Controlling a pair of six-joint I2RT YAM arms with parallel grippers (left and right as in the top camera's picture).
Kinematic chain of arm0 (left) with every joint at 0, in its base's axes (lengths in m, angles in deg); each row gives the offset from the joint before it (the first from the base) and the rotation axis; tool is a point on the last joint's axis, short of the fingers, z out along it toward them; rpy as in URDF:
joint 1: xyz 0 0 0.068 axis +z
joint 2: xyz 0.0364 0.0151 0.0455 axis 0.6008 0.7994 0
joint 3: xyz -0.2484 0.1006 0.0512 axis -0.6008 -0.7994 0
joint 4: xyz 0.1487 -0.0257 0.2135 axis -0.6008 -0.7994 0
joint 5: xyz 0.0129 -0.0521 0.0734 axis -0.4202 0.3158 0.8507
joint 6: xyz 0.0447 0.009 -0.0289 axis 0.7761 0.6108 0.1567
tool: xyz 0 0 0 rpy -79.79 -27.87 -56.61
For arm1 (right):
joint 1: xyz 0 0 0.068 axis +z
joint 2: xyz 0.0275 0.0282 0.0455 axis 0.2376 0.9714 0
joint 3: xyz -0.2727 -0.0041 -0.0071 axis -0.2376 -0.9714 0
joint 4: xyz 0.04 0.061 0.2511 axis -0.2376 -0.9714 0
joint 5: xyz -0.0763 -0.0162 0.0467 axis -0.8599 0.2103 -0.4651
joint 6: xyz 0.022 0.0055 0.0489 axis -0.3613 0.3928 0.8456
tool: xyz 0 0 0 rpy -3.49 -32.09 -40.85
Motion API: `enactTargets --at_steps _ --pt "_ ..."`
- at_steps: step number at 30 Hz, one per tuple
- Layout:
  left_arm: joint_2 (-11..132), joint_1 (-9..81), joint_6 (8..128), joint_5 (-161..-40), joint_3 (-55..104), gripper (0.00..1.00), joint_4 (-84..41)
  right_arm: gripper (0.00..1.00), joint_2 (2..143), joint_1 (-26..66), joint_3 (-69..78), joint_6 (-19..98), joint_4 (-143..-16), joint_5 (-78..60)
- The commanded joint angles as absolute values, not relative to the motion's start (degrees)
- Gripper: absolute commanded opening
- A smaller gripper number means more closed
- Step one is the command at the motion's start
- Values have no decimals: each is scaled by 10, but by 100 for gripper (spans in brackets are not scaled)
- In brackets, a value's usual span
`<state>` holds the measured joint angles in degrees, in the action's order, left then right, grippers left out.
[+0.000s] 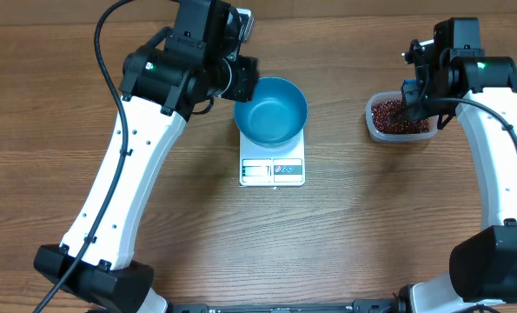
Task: Scoop item into bowl and weigh 150g on scale
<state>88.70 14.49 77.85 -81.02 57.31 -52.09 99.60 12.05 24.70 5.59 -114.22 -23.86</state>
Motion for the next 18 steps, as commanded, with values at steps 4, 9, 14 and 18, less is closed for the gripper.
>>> enactTargets --at_steps 4,9,14,18 --pt "885 128 773 -797 566 4 -556 4 993 121 261 78 -1145 -228" --pt "885 120 757 -795 514 4 -560 4 993 121 261 78 -1147 -213" --pt "885 95 760 -794 427 4 -547 4 993 121 261 78 -1149 -213" --pt "885 54 762 -712 355 4 -521 4 993 121 261 78 -1150 -213"
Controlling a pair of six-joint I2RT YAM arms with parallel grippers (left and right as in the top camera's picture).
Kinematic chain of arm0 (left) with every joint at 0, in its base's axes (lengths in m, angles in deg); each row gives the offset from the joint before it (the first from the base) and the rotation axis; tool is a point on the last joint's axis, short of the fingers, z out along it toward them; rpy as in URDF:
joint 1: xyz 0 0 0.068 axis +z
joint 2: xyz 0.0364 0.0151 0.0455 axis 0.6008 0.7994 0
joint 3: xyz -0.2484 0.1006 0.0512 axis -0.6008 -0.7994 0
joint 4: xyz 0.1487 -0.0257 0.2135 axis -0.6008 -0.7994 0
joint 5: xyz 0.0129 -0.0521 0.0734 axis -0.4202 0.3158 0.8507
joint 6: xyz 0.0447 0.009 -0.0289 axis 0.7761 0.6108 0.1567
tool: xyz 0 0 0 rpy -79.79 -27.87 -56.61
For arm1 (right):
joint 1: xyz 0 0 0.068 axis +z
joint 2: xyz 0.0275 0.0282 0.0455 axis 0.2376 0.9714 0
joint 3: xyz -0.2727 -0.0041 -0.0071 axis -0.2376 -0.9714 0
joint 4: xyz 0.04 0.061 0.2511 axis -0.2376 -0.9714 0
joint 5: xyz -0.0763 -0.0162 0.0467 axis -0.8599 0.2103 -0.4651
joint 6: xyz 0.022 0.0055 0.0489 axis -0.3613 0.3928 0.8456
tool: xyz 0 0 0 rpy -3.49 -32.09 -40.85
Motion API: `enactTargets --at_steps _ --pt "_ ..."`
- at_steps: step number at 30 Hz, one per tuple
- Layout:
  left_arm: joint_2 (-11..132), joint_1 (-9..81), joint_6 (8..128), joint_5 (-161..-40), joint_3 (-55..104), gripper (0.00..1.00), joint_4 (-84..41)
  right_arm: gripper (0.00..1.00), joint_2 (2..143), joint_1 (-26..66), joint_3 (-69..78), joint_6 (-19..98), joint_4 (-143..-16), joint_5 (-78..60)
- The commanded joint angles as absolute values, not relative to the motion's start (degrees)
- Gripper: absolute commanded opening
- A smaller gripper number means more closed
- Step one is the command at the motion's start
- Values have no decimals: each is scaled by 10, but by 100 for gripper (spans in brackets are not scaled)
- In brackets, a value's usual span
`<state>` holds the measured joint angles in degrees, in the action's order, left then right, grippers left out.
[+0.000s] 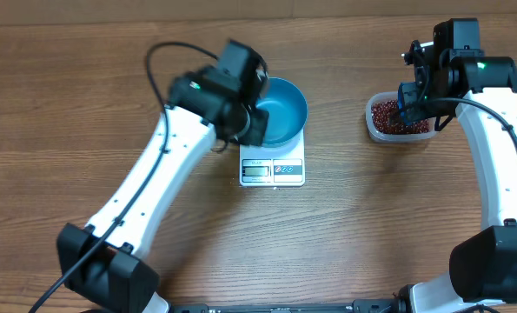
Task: Scoop item into bowl and weigh 150g on scale
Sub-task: 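Move the left gripper down to the scale's front buttons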
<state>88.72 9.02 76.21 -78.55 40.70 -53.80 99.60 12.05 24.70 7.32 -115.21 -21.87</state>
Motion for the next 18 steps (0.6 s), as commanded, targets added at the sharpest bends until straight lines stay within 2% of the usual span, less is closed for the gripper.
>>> enactTargets --at_steps 1,8,18 --pt "885 46 762 -694 341 4 -513 4 993 121 261 78 -1151 -213" --pt "885 -21 831 -666 248 4 -404 4 993 121 261 78 -1151 -213" --pt "886 -48 823 -665 190 4 -273 4 993 121 260 78 -1155 -213"
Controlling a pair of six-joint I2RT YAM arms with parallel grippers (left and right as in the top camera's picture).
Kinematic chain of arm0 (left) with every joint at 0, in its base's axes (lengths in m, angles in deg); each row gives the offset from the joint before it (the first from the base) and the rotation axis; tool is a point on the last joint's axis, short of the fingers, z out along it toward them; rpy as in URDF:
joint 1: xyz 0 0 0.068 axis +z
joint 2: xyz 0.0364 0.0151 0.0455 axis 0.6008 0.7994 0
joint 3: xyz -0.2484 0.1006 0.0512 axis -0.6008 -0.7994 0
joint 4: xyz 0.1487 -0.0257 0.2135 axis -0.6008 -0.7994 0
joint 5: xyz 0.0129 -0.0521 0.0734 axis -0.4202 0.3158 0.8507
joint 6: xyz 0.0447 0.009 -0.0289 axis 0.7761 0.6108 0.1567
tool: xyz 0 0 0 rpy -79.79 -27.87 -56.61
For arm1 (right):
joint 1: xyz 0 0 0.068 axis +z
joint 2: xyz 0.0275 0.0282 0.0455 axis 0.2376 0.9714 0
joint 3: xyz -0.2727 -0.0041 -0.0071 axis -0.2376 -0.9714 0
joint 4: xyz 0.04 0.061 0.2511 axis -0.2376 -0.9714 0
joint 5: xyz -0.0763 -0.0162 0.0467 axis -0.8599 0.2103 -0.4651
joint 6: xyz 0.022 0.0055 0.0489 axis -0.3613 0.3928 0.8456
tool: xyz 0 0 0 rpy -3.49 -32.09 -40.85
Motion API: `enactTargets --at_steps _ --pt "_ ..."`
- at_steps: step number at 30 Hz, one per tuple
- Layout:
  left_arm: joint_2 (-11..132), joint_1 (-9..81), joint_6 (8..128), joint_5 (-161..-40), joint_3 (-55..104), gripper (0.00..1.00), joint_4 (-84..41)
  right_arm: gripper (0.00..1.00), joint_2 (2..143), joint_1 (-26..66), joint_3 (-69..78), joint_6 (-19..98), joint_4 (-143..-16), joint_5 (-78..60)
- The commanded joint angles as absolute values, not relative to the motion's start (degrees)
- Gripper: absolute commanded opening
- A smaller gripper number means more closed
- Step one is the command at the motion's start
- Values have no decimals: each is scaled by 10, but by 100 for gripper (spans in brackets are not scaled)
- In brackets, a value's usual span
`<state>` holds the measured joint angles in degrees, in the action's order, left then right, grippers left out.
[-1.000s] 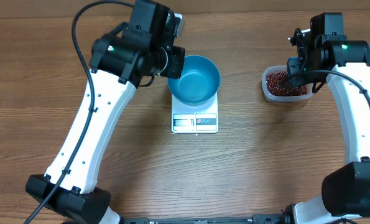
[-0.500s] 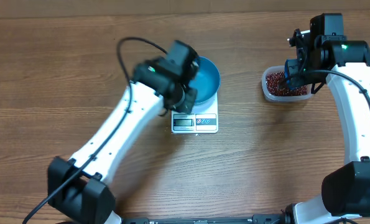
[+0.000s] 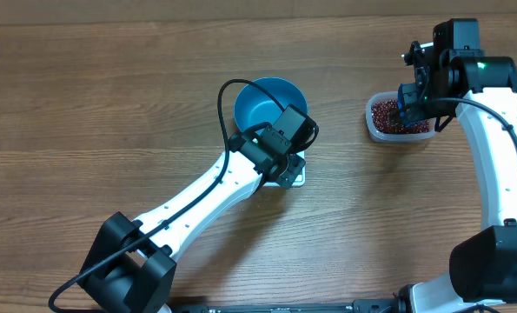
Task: Scoop item into bowl and weigh 150g on scale
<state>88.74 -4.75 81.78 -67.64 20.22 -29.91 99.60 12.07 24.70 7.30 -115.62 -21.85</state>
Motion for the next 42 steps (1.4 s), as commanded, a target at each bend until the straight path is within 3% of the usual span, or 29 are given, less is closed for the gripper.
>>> enactTargets --at_steps 1,42 --pt "886 -47 821 -665 183 4 -257 4 993 121 261 78 -1155 -213" --pt "890 -72 718 -607 59 4 -94 4 994 121 260 78 -1156 -214"
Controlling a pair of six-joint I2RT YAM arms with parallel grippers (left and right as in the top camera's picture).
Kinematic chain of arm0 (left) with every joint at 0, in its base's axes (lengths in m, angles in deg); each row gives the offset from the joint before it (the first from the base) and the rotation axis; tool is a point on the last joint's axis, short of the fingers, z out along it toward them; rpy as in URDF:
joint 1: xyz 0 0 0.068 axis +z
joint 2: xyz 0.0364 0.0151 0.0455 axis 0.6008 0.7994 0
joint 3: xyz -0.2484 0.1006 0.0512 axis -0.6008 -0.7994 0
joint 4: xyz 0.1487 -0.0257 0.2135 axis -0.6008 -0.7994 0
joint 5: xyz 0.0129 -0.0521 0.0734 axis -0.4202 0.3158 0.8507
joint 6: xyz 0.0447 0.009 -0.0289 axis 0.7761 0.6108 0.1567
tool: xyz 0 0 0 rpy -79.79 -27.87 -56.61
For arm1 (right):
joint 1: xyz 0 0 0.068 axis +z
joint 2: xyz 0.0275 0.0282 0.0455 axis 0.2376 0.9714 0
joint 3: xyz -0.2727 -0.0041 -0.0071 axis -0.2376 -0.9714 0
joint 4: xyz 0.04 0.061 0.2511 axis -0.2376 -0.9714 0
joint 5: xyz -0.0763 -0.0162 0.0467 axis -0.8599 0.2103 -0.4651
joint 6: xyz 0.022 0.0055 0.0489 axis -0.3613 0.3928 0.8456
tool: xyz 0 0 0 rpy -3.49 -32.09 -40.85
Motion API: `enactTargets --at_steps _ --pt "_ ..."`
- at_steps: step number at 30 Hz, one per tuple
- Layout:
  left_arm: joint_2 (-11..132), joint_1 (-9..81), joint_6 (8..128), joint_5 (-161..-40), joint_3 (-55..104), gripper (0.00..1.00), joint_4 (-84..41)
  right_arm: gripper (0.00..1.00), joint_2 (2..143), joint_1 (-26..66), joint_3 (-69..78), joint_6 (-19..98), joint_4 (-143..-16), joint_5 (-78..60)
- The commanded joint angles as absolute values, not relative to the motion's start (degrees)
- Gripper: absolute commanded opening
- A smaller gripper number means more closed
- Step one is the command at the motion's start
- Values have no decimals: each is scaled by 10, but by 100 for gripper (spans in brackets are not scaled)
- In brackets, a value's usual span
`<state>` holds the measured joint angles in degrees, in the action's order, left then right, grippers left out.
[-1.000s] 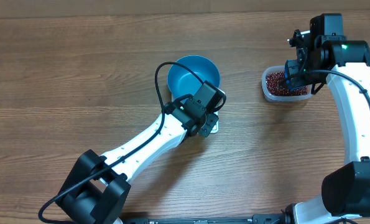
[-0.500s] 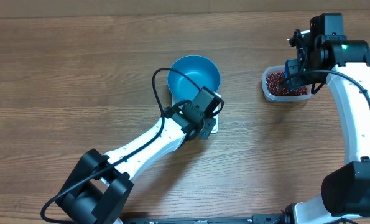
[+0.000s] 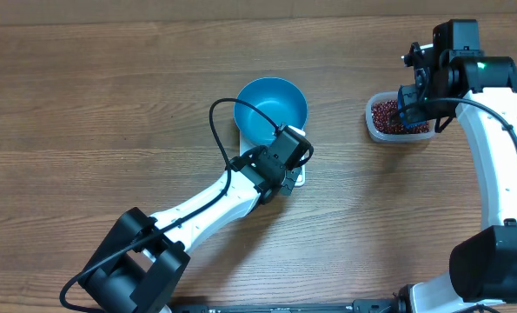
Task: Scoop item into bowl and weigh 150g on scale
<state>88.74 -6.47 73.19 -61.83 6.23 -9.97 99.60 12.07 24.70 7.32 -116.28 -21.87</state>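
Note:
A blue bowl [image 3: 272, 109] stands empty on a white scale [image 3: 300, 179], seen from overhead. My left gripper [image 3: 282, 165] is stretched over the front of the scale and covers its display. Its fingers are hidden under the wrist. At the far right is a clear tub of red beans [image 3: 388, 118]. My right gripper [image 3: 407, 106] hangs over the tub's right side, and a blue piece shows at its tip. Whether its fingers are closed on that piece is hidden by the wrist.
The wooden table [image 3: 84, 104] carries only the scale, the bowl and the tub. The left arm's white link [image 3: 202, 204] crosses the table diagonally from the front left. The right arm [image 3: 501, 165] runs along the right edge.
The left wrist has shifted slightly toward the front over the scale, still covering the display. The bowl, the tub and the right arm are where they were.
My left gripper was first at the bowl's left rim. Then it was at the bowl's front left, and after that over the scale's display, where it remains. My right gripper stayed over the bean tub throughout.

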Motion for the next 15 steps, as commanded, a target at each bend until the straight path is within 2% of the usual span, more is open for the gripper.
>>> enactTargets --at_steps 1,15 --pt "892 -73 718 -607 59 4 -92 4 994 121 260 78 -1155 -214" --pt "949 -74 710 -606 59 4 -55 4 994 121 260 78 -1152 -214"
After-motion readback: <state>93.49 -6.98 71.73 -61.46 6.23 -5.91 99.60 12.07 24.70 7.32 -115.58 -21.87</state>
